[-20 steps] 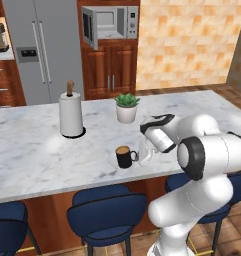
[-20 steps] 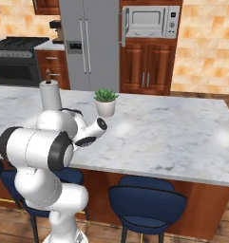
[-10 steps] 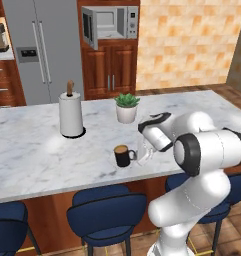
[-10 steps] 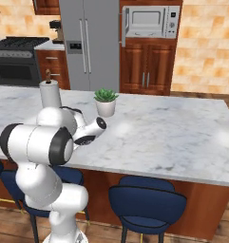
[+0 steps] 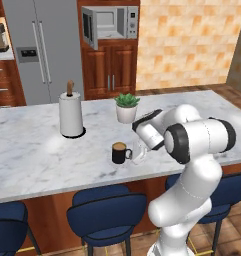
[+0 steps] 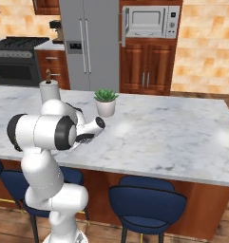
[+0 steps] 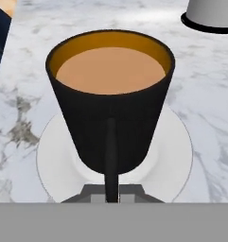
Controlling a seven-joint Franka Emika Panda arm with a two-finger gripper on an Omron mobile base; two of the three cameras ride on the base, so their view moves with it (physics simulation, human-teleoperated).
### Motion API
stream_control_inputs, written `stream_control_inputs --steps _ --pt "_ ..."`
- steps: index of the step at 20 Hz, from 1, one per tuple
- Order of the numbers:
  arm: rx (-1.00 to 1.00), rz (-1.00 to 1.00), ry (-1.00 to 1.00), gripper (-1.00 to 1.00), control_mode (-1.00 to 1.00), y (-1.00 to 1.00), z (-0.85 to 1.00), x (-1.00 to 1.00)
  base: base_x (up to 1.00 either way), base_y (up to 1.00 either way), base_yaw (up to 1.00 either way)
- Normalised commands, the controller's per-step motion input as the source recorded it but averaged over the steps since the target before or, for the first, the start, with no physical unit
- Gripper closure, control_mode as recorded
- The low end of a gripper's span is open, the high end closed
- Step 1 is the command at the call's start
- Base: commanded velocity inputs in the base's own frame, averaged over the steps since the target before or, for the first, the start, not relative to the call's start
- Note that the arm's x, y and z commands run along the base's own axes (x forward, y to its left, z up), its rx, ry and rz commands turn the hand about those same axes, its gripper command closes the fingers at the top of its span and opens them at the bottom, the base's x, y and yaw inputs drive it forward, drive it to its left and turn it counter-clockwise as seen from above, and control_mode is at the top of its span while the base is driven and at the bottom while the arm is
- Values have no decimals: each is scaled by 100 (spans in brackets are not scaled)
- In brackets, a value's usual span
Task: Pick the cup of tea, navigate to the dining table, and place it on the saucer.
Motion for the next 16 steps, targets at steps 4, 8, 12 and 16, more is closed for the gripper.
stream_control_inputs --steps 4,8,12,16 --pt "0 0 0 100 -100 0 -10 11 0 0 0" --pt "0 0 0 100 -100 0 0 -2 0 0 0" --pt "0 0 0 100 -100 0 17 -16 0 0 0" --pt "0 0 0 100 -100 0 0 0 0 0 0"
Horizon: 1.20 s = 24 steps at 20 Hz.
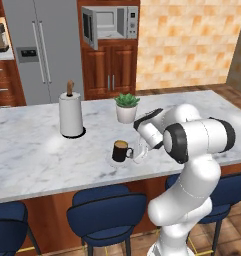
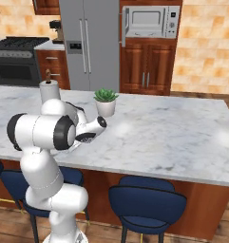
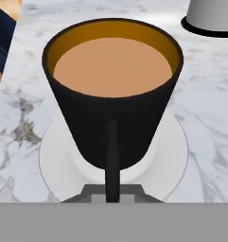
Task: Pick the cup of tea, navigate to the dining table, and place it on the saucer.
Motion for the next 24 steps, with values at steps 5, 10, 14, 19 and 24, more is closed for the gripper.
stream_control_inputs --steps 5,10,14,19,24 --pt "0 0 0 -100 -100 0 0 0 0 0 0" --pt "0 0 0 -100 -100 0 0 0 0 0 0" --pt "0 0 0 -100 -100 0 0 0 0 0 0" --pt "0 0 -2 -100 -100 0 18 -8 0 0 0" --pt "3 0 -11 -100 -100 -14 79 -37 0 0 0"
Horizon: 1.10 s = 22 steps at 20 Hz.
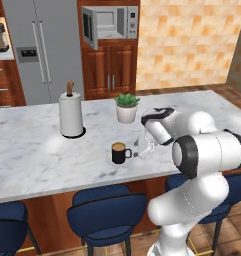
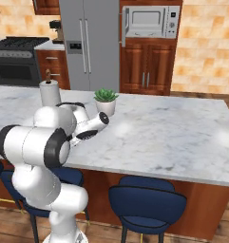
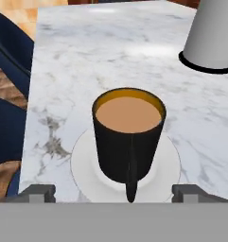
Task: Pick the cup of tea, navigate to the dining table, and place it on the saucer.
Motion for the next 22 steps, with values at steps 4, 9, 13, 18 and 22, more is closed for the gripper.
stream_control_inputs --steps 4,9,13,18,22 --pt "0 0 -1 -100 -100 -25 76 -71 0 0 0" --pt "0 -3 8 -100 -100 -27 77 -83 0 0 0" --pt "-5 -11 20 -100 -100 -13 87 -68 0 0 0" --pt "-8 -16 10 -100 -100 -11 79 -88 0 0 0" --pt "-4 -18 -1 -100 -100 -6 54 -100 0 0 0"
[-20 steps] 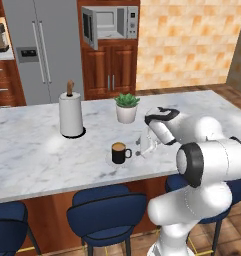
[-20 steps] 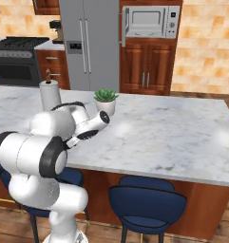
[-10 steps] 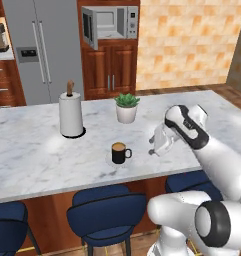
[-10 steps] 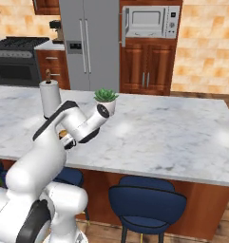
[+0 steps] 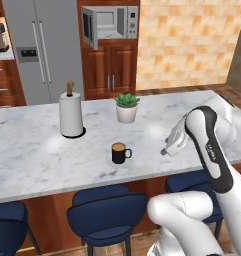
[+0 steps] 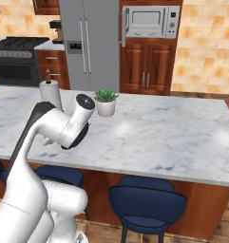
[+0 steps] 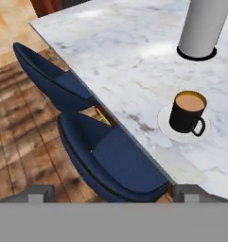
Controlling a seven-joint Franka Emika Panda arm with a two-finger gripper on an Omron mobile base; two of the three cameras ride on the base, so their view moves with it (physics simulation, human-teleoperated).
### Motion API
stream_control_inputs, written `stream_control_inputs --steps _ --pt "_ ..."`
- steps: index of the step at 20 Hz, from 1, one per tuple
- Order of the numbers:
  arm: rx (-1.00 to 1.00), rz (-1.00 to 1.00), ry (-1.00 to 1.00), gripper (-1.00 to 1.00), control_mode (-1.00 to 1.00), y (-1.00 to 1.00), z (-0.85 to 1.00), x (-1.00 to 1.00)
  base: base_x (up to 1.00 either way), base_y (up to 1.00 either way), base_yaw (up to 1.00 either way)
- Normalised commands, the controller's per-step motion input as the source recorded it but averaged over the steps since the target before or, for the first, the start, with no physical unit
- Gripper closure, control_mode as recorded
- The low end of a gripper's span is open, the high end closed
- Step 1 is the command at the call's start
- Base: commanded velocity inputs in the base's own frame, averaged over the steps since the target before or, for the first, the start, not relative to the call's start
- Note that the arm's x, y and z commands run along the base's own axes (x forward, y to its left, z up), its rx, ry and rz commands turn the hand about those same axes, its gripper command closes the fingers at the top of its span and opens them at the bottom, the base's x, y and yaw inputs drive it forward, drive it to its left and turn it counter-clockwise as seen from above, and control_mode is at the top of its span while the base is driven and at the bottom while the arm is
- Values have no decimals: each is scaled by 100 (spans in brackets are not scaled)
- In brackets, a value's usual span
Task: Pick the cup of tea, navigate to the dining table, and place it on the saucer.
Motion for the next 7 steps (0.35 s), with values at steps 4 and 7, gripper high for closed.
stream_control_inputs --steps 4,7 --pt "0 -19 -4 -100 -100 -9 33 -100 0 0 0" --pt "0 -14 -3 -100 -100 -2 42 -100 0 0 0"
